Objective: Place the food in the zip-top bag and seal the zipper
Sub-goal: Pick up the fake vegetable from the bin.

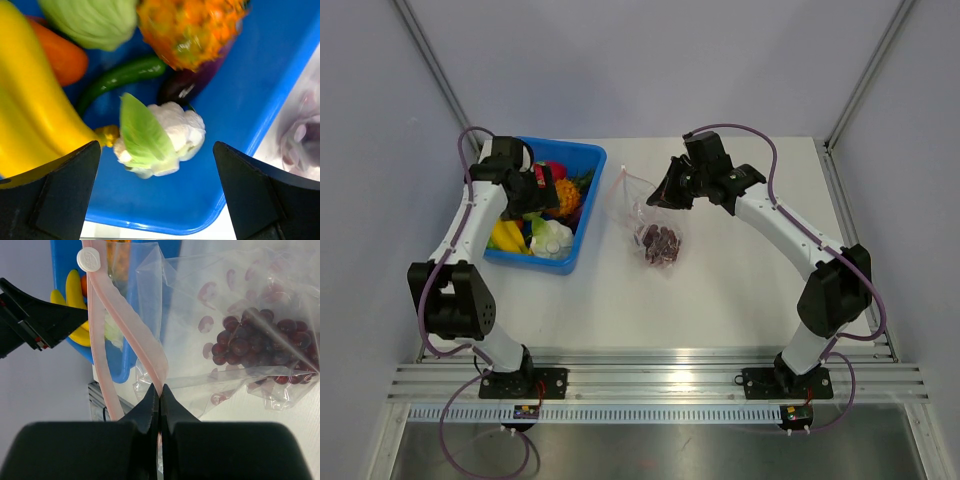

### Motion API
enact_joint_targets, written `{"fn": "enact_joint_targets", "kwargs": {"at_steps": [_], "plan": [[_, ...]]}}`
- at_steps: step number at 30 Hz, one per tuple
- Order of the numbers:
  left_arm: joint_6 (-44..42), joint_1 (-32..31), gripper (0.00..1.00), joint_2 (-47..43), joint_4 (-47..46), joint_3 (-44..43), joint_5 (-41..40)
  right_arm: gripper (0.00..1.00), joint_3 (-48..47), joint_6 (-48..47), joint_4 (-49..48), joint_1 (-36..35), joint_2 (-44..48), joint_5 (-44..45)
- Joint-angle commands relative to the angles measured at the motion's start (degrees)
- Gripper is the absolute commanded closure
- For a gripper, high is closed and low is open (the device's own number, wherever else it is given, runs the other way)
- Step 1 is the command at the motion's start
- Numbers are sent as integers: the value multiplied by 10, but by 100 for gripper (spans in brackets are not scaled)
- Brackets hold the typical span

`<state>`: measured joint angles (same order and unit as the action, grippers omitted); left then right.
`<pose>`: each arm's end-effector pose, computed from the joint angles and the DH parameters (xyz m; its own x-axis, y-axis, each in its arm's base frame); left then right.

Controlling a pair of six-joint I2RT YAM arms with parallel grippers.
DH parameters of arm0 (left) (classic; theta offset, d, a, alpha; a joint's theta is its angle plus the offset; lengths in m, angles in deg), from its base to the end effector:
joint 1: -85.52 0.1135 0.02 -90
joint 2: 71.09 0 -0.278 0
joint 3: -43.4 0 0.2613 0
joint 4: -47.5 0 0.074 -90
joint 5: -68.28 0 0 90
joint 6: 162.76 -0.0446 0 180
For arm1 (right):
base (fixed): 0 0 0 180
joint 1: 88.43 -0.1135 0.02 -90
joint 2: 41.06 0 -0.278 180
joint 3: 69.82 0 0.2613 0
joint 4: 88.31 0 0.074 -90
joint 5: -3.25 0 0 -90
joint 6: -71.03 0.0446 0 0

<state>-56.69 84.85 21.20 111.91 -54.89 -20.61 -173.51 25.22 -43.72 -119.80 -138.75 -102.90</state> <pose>0.3531 -0.0050 0.3176 -0.8245 -0.2671 -0.4988 -0.2148 0.9633 -0.1609 0.3422 0.2232 0.3434 -0.8598 0.2600 -0.4395 -0.1204 0.7332 0.6692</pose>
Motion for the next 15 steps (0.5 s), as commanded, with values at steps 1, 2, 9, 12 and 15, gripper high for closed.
{"fn": "enact_joint_targets", "kwargs": {"at_steps": [1,2,9,12,15], "plan": [[3,-10,1,-12,-25,28,6,100,-18,-2,-12,-8,0,-6],[8,-11,1,-6,-29,34,11,100,-17,-2,-10,-9,0,-4],[33,-11,1,-5,-73,67,-51,100,-10,-11,-1,-12,6,-3],[40,-11,1,2,-87,84,-29,100,-8,-11,-3,-13,7,-5],[50,-11,2,15,-96,97,-17,100,-8,-11,-8,-14,7,-9]]}}
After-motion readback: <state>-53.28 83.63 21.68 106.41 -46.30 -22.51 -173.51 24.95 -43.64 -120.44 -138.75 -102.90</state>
